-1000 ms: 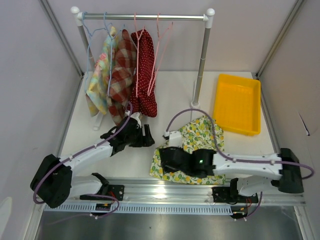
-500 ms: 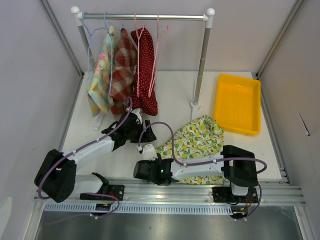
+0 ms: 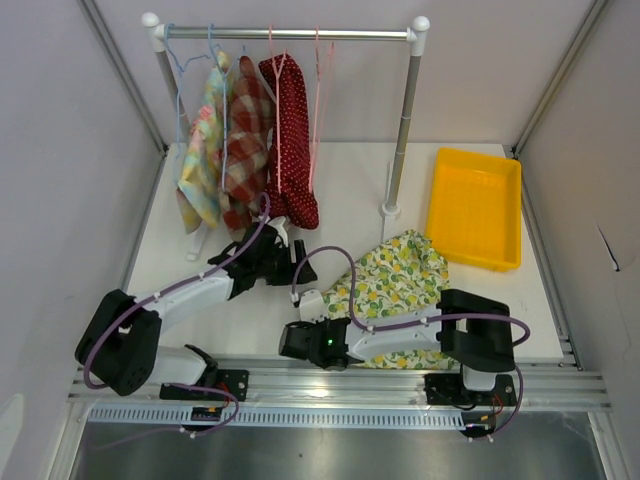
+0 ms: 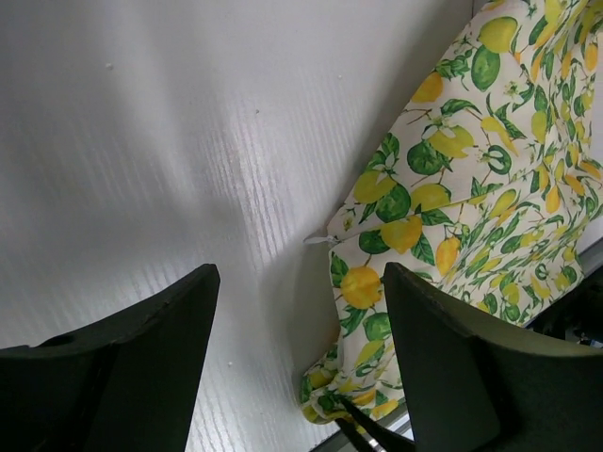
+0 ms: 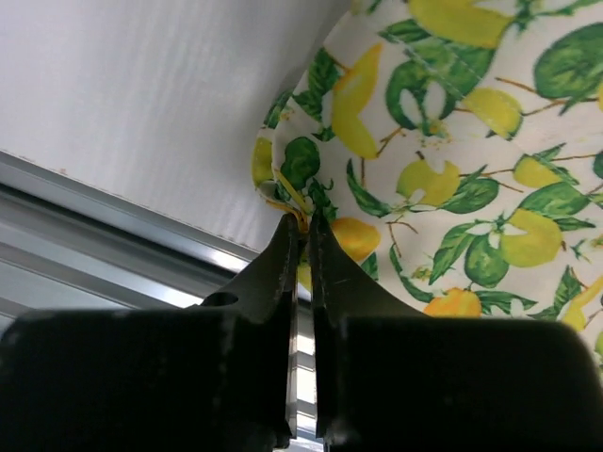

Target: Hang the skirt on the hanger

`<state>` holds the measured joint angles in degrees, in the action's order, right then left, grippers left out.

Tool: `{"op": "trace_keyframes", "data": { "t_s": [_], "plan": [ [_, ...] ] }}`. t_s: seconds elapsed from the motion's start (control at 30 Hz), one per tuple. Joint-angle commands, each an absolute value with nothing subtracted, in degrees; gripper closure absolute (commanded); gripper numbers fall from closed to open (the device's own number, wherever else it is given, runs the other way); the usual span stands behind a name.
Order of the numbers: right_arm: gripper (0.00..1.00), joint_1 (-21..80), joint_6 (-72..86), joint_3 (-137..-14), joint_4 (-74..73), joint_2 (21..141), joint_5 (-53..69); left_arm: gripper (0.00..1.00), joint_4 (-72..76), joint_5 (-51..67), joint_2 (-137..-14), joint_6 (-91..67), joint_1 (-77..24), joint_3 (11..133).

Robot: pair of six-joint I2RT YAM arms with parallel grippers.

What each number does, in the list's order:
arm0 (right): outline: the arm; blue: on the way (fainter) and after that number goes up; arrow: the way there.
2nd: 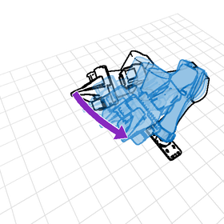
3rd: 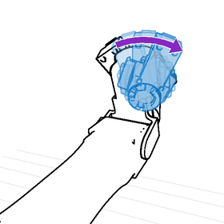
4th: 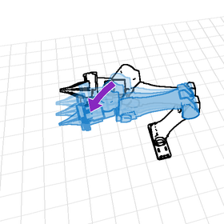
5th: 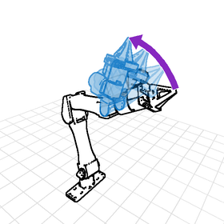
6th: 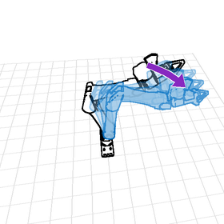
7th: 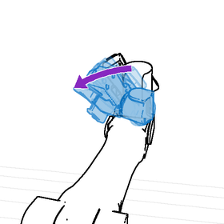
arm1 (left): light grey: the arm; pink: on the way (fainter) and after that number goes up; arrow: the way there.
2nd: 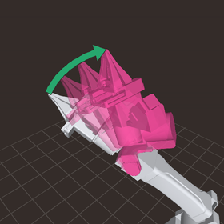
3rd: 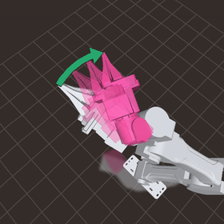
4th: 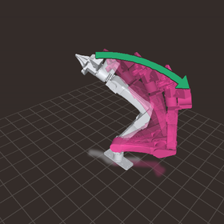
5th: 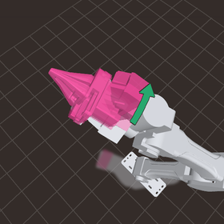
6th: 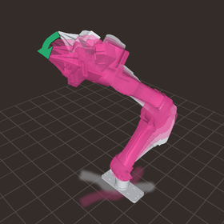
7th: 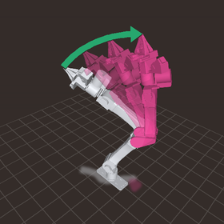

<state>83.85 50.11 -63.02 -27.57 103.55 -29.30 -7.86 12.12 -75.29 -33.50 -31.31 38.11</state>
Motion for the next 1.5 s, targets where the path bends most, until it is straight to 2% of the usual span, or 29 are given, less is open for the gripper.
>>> {"op": "trace_keyframes", "data": {
  "t_s": [0.0,0.3,0.57,0.73,1.1,1.33,1.47],
  "plan": [
    [1.0,84.0,54.6,-61.0,-32.3,99.2,-33.1,0.24,-3.7,14.8,-76.4,-33.7,-31.2,39.9],
    [1.0,87.4,68.5,-58.3,-56.1,78.1,-39.4,0.22,4.3,18.1,-77.1,-34.7,-33.0,39.7],
    [1.0,91.8,86.5,-58.3,-78.1,68.6,-41.5,0.21,8.5,21.1,-81.7,-34.8,-35.5,41.7],
    [1.0,91.7,91.0,-61.7,-87.1,62.7,-44.7,0.23,12.7,22.4,-81.7,-34.2,-38.2,39.4],
    [1.0,84.5,79.6,-70.7,-84.8,60.5,-48.3,0.38,29.3,23.5,-73.6,-35.0,-43.8,22.7],
    [1.0,81.7,73.9,-72.9,-82.2,59.5,-48.0,0.35,32.6,20.4,-73.7,-32.9,-49.6,22.1],
    [1.0,79.4,67.9,-75.5,-79.8,59.7,-47.6,0.31,34.5,10.9,-77.2,-35.2,-55.2,24.5]
  ]
}}
